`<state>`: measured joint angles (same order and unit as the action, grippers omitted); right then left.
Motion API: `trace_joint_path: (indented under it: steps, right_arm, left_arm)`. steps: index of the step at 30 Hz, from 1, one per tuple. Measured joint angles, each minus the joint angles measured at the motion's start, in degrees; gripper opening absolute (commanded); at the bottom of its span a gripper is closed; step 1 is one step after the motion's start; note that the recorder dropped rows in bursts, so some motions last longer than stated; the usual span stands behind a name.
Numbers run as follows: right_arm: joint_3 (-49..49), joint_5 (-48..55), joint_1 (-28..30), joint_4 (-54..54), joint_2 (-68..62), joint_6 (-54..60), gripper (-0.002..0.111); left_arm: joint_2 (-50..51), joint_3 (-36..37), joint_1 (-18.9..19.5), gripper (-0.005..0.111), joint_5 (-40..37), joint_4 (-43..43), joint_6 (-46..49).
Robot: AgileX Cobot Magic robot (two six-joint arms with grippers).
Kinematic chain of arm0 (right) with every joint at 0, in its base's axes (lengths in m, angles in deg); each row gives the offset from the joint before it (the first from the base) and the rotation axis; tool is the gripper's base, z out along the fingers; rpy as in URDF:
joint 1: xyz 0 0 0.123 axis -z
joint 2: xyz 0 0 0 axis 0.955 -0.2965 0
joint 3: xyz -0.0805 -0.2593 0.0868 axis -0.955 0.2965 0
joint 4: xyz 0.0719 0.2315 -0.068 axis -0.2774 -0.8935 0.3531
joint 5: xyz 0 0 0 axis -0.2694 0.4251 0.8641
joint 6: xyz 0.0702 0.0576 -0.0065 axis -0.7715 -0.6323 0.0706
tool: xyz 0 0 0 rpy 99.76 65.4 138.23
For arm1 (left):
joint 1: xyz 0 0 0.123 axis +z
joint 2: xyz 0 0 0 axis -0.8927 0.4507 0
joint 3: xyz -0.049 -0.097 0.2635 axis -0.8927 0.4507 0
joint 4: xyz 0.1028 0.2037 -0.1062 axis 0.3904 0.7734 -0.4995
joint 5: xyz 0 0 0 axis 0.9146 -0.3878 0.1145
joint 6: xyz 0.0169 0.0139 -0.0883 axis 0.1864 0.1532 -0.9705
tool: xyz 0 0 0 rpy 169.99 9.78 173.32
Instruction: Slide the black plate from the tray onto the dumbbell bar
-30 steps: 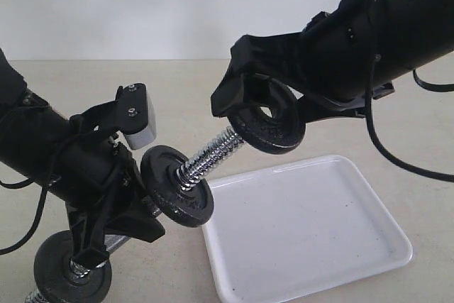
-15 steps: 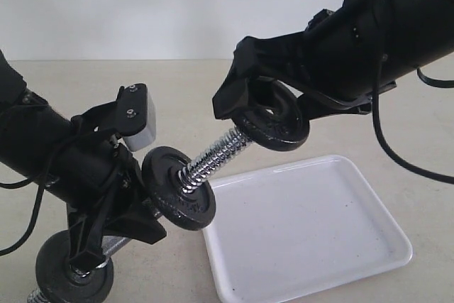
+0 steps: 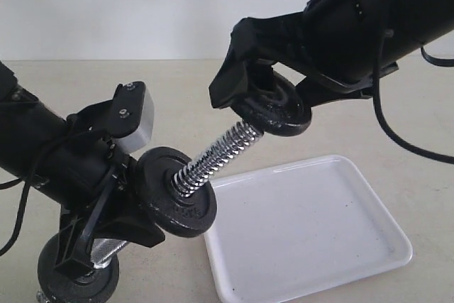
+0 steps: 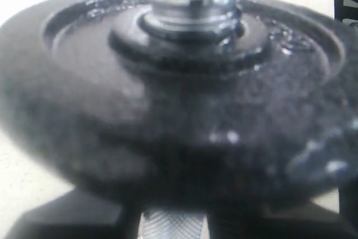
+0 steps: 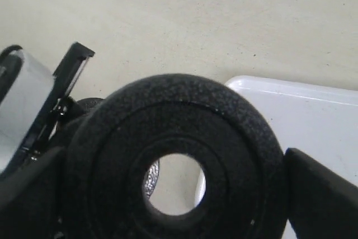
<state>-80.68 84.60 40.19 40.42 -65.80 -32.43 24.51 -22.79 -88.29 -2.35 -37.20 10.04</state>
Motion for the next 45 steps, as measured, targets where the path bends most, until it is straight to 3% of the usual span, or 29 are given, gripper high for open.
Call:
trace_joint_path:
  steps: [20, 37, 45]
  right_arm:
    - [-0.7, -0.2, 0.0, -2.0, 0.0, -0.8, 0.000]
    - [-6.3, 5.4, 0.0, -7.8, 0.0, 1.1, 0.000]
    - [-6.3, 4.5, 0.0, -9.4, -0.7, 3.7, 0.000]
  left_arm:
    - [-4.5, 0.1, -0.1, 0.004, -0.4, 0.7, 0.4]
    - [-3.9, 2.1, -0.1, 0.004, 10.2, -1.9, -4.1]
    - [-2.7, 2.1, -0.1, 0.004, 11.5, -4.3, -3.1]
